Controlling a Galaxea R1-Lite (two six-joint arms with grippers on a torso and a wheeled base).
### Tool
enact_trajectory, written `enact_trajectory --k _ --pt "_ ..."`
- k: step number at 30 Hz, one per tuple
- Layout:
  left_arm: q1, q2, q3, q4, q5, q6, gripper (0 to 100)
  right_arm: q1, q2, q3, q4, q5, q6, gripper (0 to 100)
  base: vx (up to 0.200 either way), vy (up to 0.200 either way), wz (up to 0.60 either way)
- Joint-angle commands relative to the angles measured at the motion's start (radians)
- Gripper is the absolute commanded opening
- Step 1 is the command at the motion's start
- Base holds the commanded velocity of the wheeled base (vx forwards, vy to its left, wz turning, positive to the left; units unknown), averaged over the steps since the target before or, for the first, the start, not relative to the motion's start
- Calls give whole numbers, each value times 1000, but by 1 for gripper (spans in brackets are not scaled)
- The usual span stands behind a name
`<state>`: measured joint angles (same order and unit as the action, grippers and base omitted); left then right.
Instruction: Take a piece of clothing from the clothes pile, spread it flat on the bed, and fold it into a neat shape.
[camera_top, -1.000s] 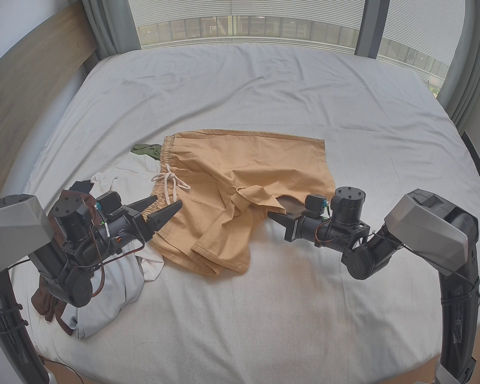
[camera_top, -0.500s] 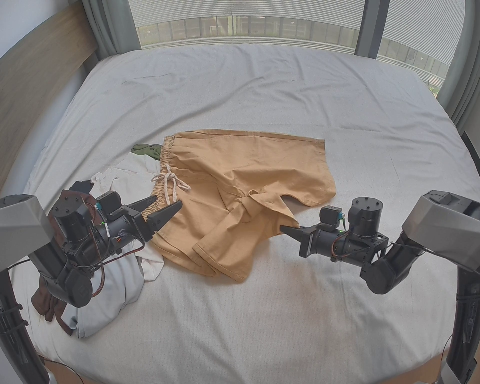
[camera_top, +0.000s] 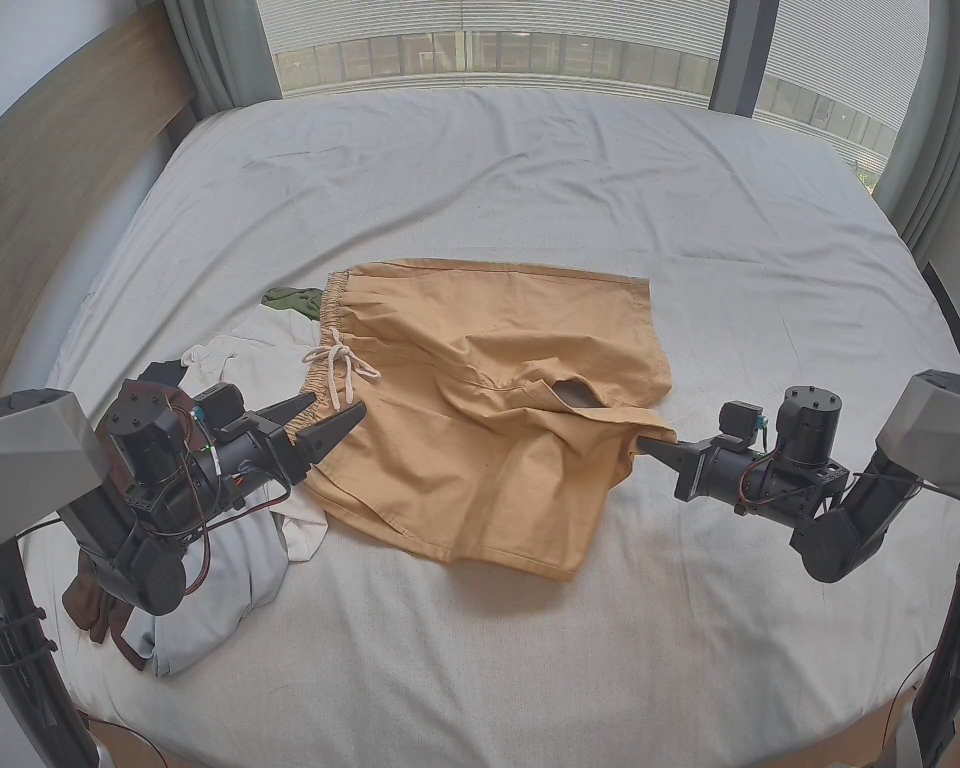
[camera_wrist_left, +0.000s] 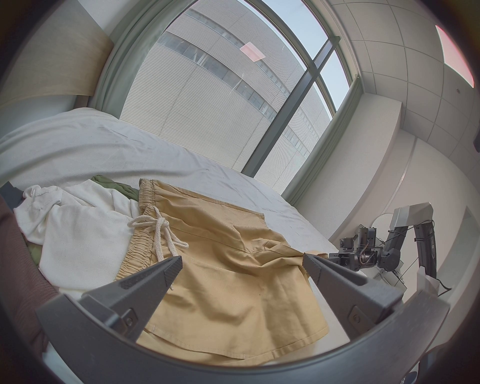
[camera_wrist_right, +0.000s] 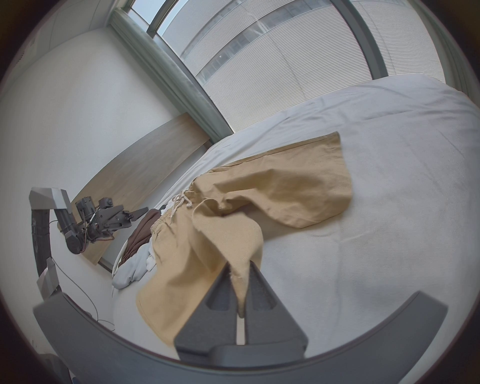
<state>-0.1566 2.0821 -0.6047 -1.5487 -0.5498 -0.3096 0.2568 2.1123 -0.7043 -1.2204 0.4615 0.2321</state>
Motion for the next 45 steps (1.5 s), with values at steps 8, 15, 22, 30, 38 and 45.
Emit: enact_trajectory --k 8,15,22,30,38,45 --pt "-1 27 -1 -1 -1 20 100 -64 -26 14 42 8 23 0 0 0 0" --pt "-1 26 -1 -1 1 20 100 -96 -29 -27 85 14 23 0 0 0 0" --pt "-1 24 -1 -1 1 20 100 -116 54 -123 84 40 32 0 0 0 0" --pt "-1 26 -3 -1 1 20 100 -129 135 -221 93 40 32 0 0 0 0" --pt "-1 26 -3 -1 1 21 100 -126 135 -192 79 40 32 100 0 0 0" --pt "-1 26 -1 -1 -1 21 100 -114 135 -80 18 42 30 100 0 0 0"
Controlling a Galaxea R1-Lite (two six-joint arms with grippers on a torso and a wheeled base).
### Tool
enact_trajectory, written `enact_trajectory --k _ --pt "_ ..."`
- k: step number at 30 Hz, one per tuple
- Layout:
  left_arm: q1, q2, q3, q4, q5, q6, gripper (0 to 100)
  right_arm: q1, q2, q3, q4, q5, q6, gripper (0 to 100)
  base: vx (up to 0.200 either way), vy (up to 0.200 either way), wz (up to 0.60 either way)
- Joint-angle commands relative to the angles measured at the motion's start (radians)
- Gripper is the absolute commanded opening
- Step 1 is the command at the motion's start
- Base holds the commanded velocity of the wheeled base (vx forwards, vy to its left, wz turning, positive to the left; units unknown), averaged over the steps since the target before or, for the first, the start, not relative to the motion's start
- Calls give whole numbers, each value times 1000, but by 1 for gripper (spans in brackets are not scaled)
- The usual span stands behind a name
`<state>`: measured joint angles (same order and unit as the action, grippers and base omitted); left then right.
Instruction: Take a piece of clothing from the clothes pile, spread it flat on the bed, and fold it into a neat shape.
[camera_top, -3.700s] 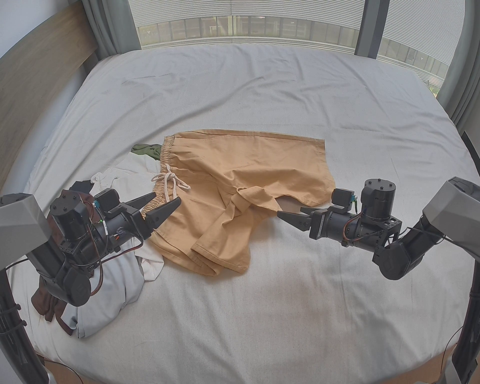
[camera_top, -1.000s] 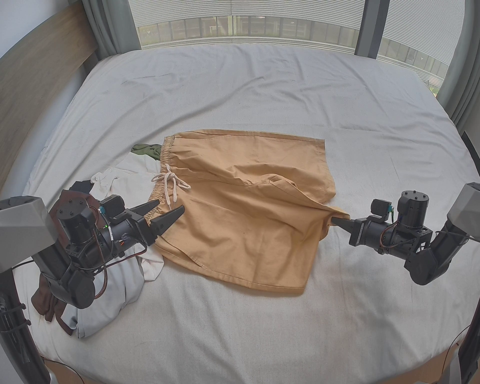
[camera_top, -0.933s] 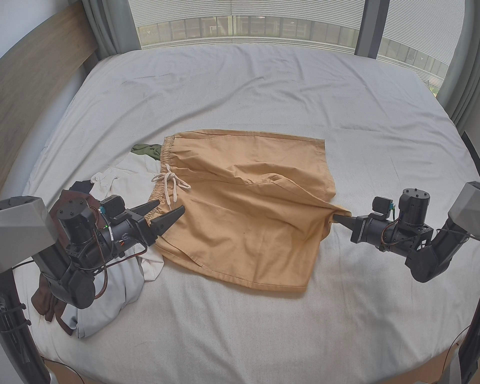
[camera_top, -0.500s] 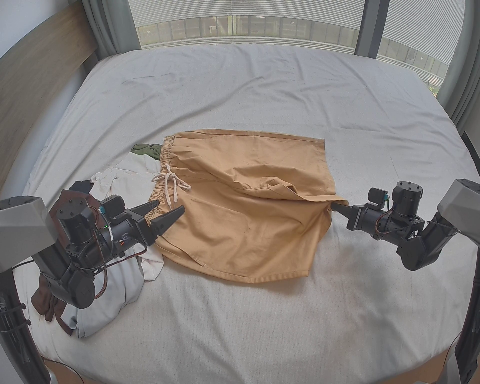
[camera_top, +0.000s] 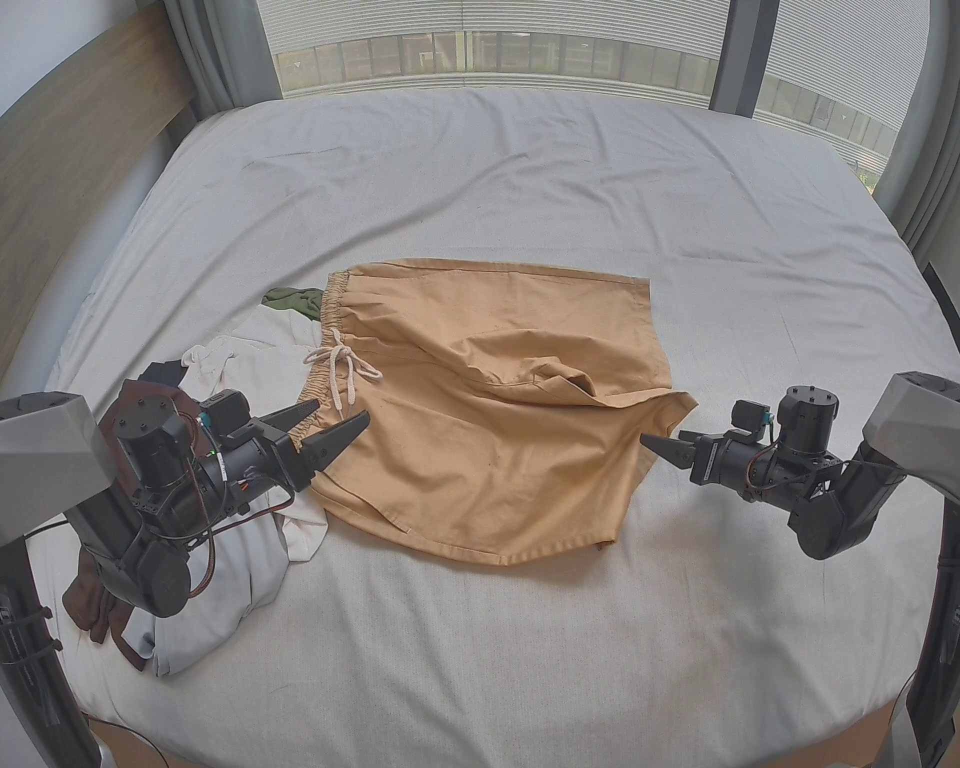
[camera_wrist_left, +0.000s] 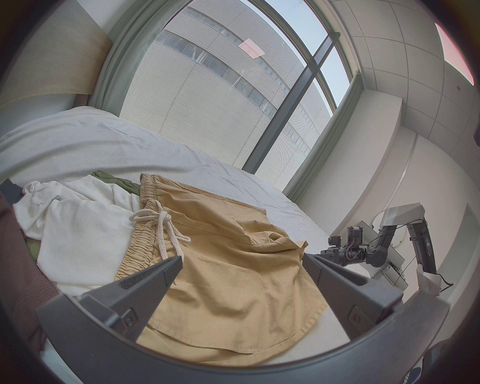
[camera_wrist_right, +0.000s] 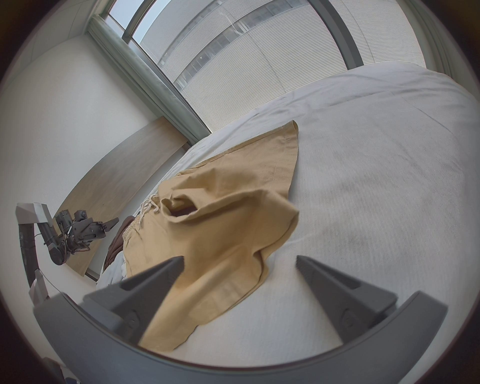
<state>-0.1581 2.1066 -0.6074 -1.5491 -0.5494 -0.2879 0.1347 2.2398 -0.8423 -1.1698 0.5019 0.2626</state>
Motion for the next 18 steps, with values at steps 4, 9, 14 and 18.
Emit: enact_trajectory --k 4,9,14,18 --pt "0 1 2 0 0 -1 100 33 12 111 -91 1 3 100 0 0 0" --pt "0 1 0 0 0 -1 100 46 40 123 -111 1 4 100 0 0 0" --pt "2 0 0 0 0 -1 100 112 70 178 -176 -3 69 100 0 0 0" --pt "0 0 2 0 -1 -1 100 155 77 190 -212 -6 110 100 0 0 0"
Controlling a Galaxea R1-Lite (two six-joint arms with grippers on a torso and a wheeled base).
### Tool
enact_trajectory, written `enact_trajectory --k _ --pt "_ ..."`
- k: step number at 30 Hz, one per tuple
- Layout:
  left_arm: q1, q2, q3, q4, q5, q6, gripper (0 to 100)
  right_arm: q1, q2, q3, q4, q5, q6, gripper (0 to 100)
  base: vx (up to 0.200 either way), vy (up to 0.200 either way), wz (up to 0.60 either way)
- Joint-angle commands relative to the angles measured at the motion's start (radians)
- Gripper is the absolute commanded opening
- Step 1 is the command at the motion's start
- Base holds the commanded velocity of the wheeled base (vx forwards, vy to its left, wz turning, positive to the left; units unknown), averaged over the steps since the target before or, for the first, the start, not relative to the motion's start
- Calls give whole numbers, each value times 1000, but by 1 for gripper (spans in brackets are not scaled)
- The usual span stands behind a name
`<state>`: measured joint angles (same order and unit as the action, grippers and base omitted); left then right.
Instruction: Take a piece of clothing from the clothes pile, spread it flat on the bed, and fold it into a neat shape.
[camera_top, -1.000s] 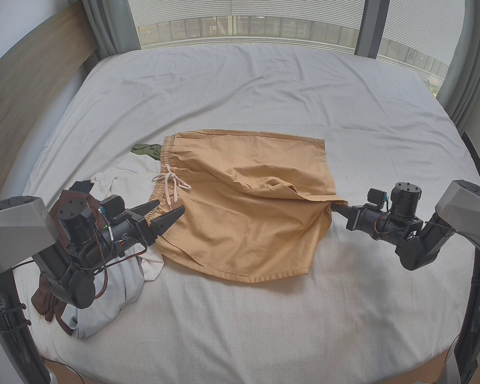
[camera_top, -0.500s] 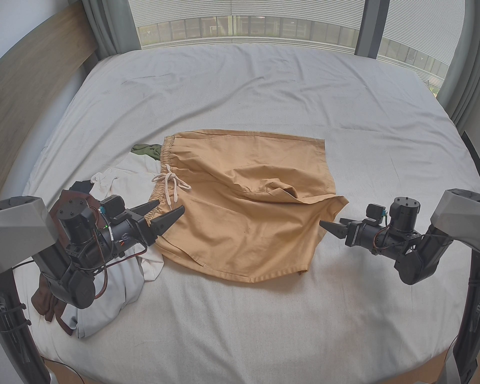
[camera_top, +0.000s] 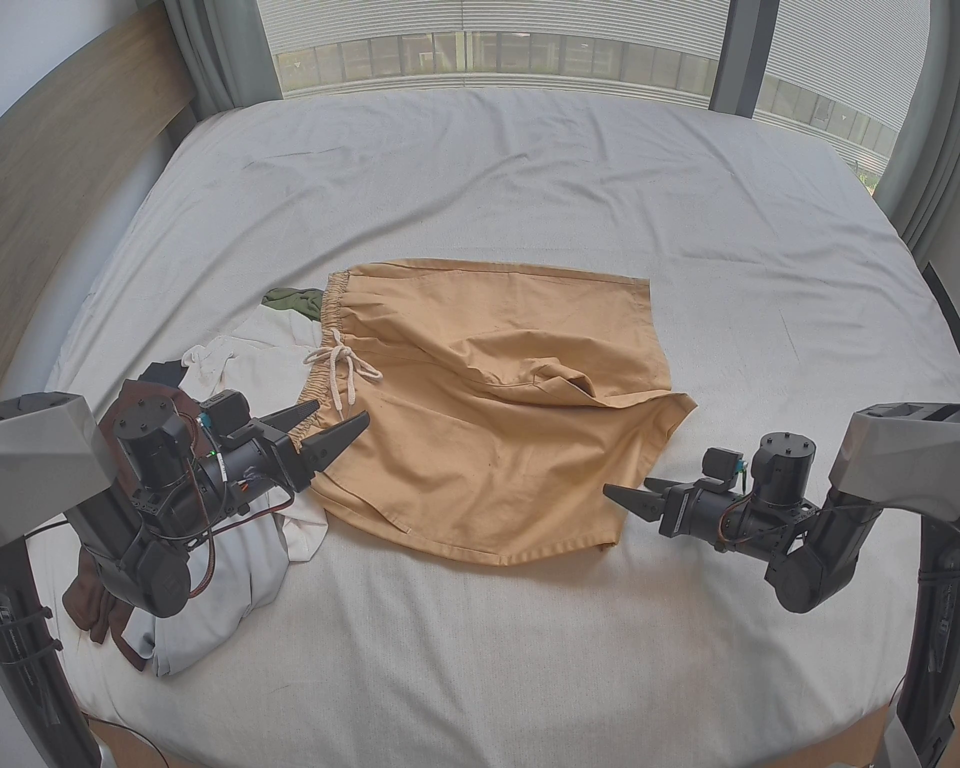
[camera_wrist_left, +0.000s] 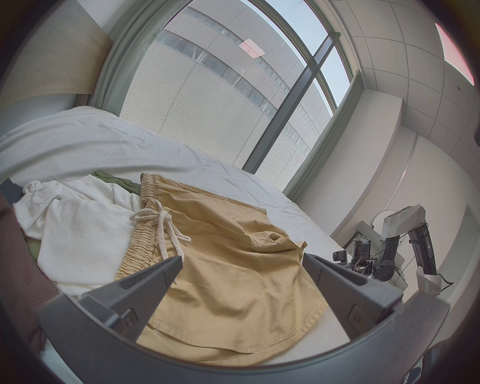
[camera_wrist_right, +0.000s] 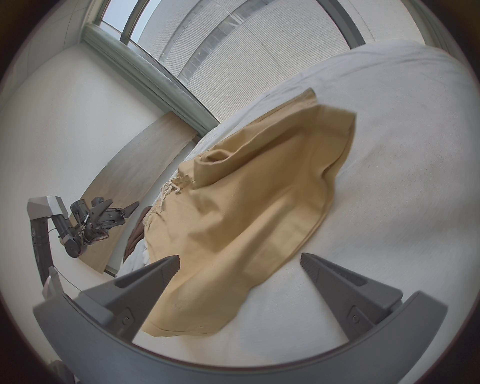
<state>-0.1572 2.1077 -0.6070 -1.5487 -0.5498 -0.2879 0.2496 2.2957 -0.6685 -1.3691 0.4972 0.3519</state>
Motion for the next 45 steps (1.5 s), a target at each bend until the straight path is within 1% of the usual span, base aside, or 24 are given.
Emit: enact_trajectory --k 1,5,10,11,13,14,21,26,33,40,44,45 --pt "-1 -3 1 -2 1 1 100 50 27 15 -21 -2 32 100 0 0 0" --pt "2 -5 1 -2 -1 6 100 63 64 4 -28 -2 53 100 0 0 0" --pt "4 -3 1 -1 -1 6 100 71 79 9 -54 1 58 100 0 0 0" --pt "2 -2 0 -1 -1 6 100 79 106 14 -114 3 90 100 0 0 0" --pt "1 -2 0 -2 1 6 100 79 120 14 -146 3 105 100 0 0 0" --pt "1 -2 1 -1 1 6 100 80 149 12 -180 3 130 100 0 0 0" --pt "4 -2 1 -1 1 6 100 103 162 21 -173 7 150 100 0 0 0" --pt "2 -5 0 -1 1 6 100 132 163 7 -173 7 185 100 0 0 0" --pt "4 -5 1 -1 1 6 100 142 162 -13 -173 7 213 100 0 0 0" --pt "4 -6 -2 -2 1 6 100 137 96 73 -174 11 214 100 0 0 0" --pt "2 -8 -2 -2 1 7 100 131 59 113 -174 27 214 100 0 0 0" --pt "2 -8 -2 -2 1 6 100 128 42 130 -174 41 214 100 0 0 0"
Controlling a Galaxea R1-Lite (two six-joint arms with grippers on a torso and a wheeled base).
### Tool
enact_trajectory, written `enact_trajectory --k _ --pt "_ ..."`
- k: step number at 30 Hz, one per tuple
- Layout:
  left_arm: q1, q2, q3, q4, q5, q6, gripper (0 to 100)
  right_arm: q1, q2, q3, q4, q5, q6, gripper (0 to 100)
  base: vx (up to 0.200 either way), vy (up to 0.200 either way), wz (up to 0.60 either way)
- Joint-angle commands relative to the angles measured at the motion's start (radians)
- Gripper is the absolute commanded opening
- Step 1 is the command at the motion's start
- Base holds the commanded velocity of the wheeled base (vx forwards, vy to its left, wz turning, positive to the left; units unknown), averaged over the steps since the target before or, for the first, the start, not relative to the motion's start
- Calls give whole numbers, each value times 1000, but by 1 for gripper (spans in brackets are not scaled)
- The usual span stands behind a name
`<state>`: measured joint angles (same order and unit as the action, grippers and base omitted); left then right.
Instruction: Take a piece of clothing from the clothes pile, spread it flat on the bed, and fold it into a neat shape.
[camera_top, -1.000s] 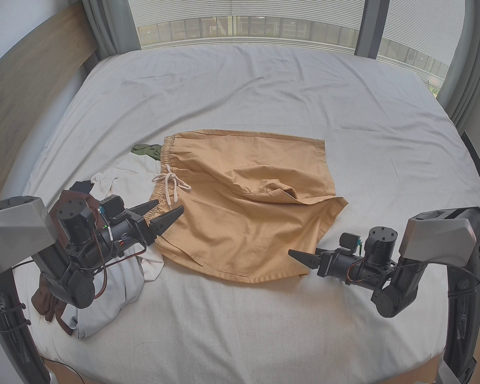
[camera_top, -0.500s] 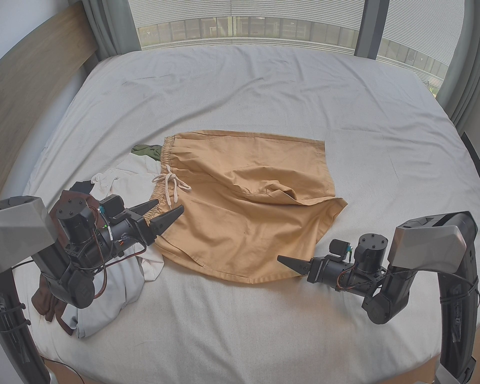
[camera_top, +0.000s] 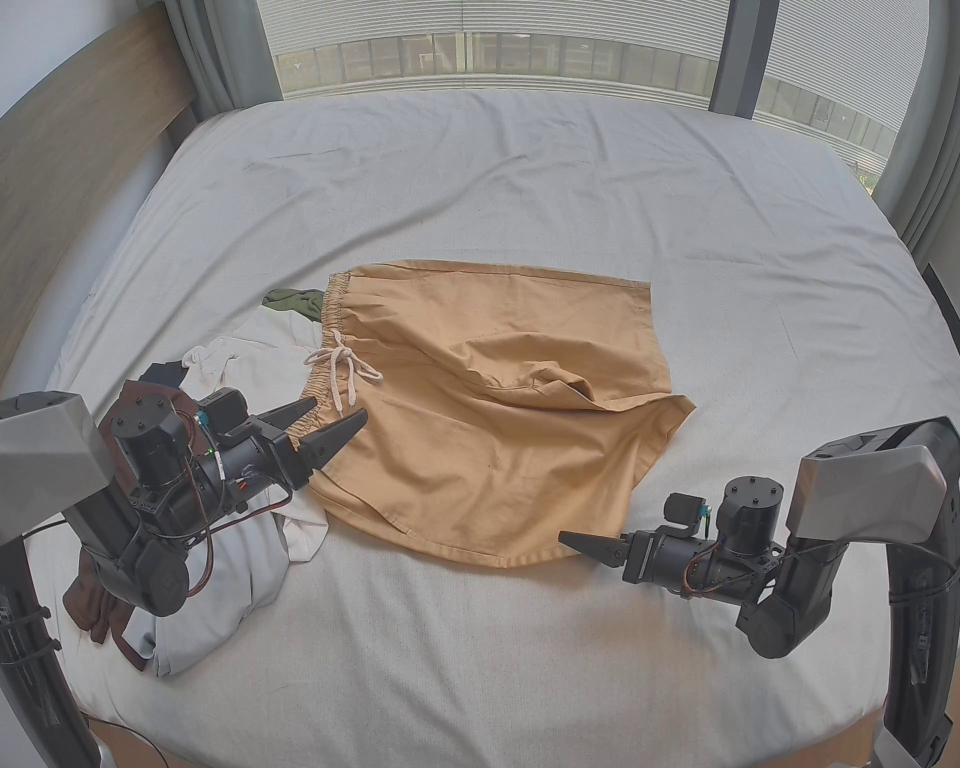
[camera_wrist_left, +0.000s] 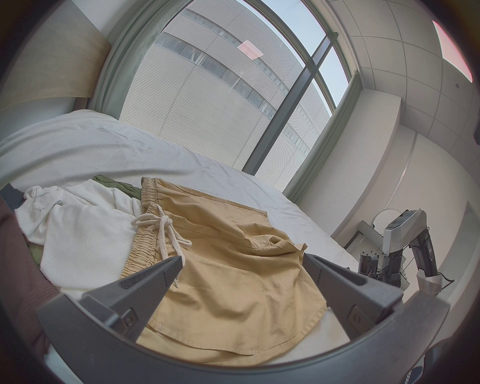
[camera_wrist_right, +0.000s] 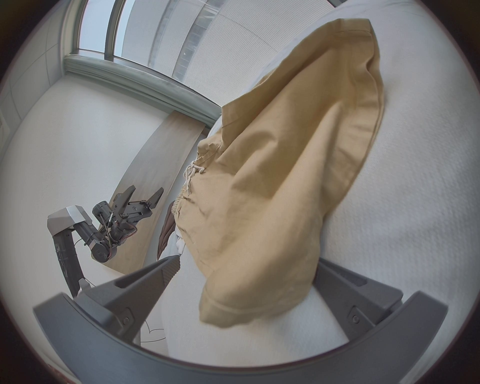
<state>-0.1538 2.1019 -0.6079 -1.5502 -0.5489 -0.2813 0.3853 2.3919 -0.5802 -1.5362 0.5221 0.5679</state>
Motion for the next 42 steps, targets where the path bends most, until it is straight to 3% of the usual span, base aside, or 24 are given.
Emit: enact_trajectory --k 1,14,29,37,42 --pt "-1 -2 -1 -1 0 1 100 -9 -62 49 -7 19 -2 100 0 0 0" --pt "-1 -2 -4 -1 0 1 100 -42 -172 114 -9 22 3 100 0 0 0" --pt "-1 -2 -4 -1 -2 1 100 -166 -395 235 -5 53 1 100 0 0 0" --pt "-1 -2 -3 -1 0 1 100 -163 -384 281 -4 50 -2 100 0 0 0" --pt "-1 -2 -1 -1 0 1 100 -131 -234 278 -5 41 17 100 0 0 0"
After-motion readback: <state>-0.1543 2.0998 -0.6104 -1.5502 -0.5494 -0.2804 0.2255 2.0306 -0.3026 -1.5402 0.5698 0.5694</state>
